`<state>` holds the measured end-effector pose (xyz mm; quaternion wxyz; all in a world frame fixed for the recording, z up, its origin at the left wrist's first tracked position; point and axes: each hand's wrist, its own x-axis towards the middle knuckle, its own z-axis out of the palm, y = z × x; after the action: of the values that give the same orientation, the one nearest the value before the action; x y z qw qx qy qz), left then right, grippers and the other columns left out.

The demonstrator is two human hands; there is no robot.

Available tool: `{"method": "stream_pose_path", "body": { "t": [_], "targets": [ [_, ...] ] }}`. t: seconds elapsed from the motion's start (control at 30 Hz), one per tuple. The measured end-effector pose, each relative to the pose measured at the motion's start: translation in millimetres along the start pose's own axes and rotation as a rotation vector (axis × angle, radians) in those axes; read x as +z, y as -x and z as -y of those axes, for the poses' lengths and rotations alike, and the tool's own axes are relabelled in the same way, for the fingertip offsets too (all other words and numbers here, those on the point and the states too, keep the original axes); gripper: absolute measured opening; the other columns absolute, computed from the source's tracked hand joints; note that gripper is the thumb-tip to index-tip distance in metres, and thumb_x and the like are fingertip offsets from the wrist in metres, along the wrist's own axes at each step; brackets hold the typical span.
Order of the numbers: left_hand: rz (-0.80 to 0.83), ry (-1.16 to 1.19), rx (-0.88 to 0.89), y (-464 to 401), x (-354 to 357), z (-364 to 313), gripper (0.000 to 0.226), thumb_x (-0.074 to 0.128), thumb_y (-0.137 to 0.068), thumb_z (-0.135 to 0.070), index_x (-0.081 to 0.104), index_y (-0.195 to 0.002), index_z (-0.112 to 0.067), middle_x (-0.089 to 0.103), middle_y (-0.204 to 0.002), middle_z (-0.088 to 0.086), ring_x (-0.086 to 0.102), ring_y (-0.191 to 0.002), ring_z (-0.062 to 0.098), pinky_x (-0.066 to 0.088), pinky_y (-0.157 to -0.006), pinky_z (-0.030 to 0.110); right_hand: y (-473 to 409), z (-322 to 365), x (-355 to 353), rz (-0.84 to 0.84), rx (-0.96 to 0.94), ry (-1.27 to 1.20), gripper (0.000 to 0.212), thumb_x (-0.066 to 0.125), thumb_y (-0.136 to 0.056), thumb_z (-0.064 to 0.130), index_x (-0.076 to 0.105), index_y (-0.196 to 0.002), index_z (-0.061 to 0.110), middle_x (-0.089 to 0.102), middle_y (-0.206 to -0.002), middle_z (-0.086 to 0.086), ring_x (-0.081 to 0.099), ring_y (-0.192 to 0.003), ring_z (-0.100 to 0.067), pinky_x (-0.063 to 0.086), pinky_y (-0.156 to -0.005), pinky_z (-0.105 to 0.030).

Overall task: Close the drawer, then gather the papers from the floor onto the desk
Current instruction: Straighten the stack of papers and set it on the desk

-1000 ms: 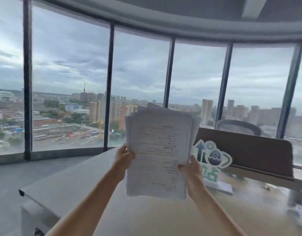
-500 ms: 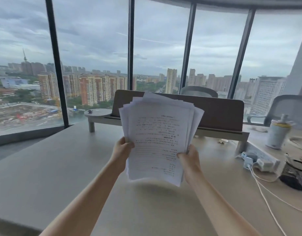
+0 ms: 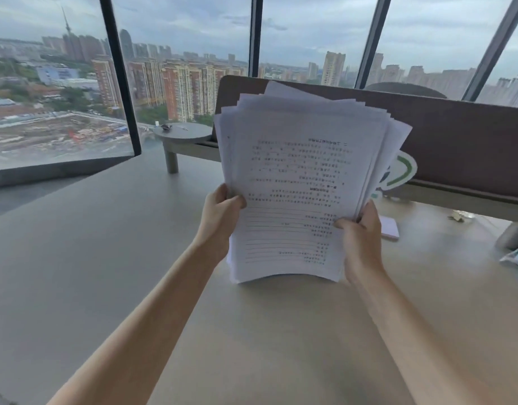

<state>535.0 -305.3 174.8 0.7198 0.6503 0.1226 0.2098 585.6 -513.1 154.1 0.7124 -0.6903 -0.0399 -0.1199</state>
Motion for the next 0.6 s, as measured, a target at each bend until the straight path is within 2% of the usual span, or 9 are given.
{"method": "stream_pose_path", "body": {
  "t": [0.03, 0.1, 0.17, 0.27, 0.37, 0.43, 0.5, 0.6],
  "targets": [
    [-0.014, -0.010, -0.003, -5, -1, -1, 0.036, 0.045, -0.070, 0.002, 0.063, -0.101, 0.001, 0.066, -0.092, 0.010, 0.060, -0.084, 0.025, 0.048, -0.077, 0.036, -4, -1, 5, 0.010, -0.006, -0.007, 0.028, 0.047, -0.080, -0.012, 0.050, -0.103, 0.005, 0.063, -0.099, -0.003, 0.064, -0.095, -0.025, 0.053, -0.086, -0.046],
    [-0.028, -0.031, -0.007, -13, -2, -6, 0.037, 0.043, -0.072, 0.004, 0.063, -0.104, 0.002, 0.066, -0.094, 0.010, 0.060, -0.084, 0.024, 0.049, -0.077, 0.036, -8, 0, 13, 0.020, -0.017, -0.024, 0.032, 0.047, -0.081, -0.012, 0.053, -0.102, 0.011, 0.064, -0.099, 0.001, 0.062, -0.093, -0.018, 0.051, -0.081, -0.040],
    [-0.032, -0.041, -0.001, -13, -3, -15, 0.036, 0.042, -0.075, 0.007, 0.062, -0.106, 0.003, 0.066, -0.092, 0.010, 0.059, -0.083, 0.024, 0.049, -0.075, 0.035, -7, 5, 19, 0.022, -0.019, -0.036, 0.038, 0.047, -0.081, -0.013, 0.054, -0.095, 0.022, 0.065, -0.100, 0.003, 0.062, -0.097, -0.019, 0.051, -0.080, -0.037],
    [-0.033, -0.065, 0.008, -8, -6, -26, 0.035, 0.041, -0.077, 0.009, 0.062, -0.105, 0.003, 0.065, -0.088, 0.007, 0.059, -0.081, 0.023, 0.048, -0.073, 0.034, -1, 16, 21, 0.045, -0.025, -0.065, 0.044, 0.047, -0.082, -0.014, 0.056, -0.095, 0.028, 0.066, -0.102, 0.003, 0.063, -0.099, -0.019, 0.053, -0.076, -0.033],
    [-0.011, -0.081, 0.019, 1, -10, -29, 0.033, 0.044, -0.074, 0.004, 0.061, -0.102, 0.003, 0.064, -0.090, 0.009, 0.058, -0.085, 0.025, 0.047, -0.075, 0.036, 8, 22, 16, 0.082, -0.014, -0.044, 0.037, 0.049, -0.083, -0.010, 0.055, -0.100, 0.021, 0.066, -0.101, 0.001, 0.064, -0.100, -0.022, 0.053, -0.077, -0.040],
    [0.019, -0.092, 0.024, 7, -12, -29, 0.026, 0.045, -0.080, 0.004, 0.062, -0.097, -0.004, 0.064, -0.087, 0.005, 0.059, -0.084, 0.021, 0.047, -0.072, 0.032, 14, 24, 12, 0.107, -0.021, -0.033, 0.032, 0.052, -0.084, -0.006, 0.055, -0.107, 0.016, 0.067, -0.104, -0.002, 0.065, -0.098, -0.023, 0.054, -0.078, -0.043],
    [0.063, -0.095, 0.037, 13, -13, -28, 0.030, 0.045, -0.085, 0.005, 0.063, -0.099, -0.015, 0.065, -0.085, -0.001, 0.061, -0.082, 0.015, 0.047, -0.068, 0.026, 18, 29, 8, 0.108, -0.046, -0.030, 0.024, 0.055, -0.086, -0.002, 0.053, -0.103, 0.013, 0.065, -0.096, 0.000, 0.063, -0.091, -0.020, 0.051, -0.072, -0.037],
    [0.085, -0.098, 0.046, 17, -13, -25, 0.031, 0.048, -0.085, 0.003, 0.062, -0.105, -0.017, 0.066, -0.087, -0.004, 0.061, -0.082, 0.012, 0.046, -0.065, 0.023, 18, 37, 3, 0.104, -0.096, -0.019, 0.015, 0.058, -0.090, 0.004, 0.048, -0.100, 0.010, 0.053, -0.081, 0.002, 0.055, -0.080, -0.019, 0.041, -0.065, -0.030]
  ]
}}
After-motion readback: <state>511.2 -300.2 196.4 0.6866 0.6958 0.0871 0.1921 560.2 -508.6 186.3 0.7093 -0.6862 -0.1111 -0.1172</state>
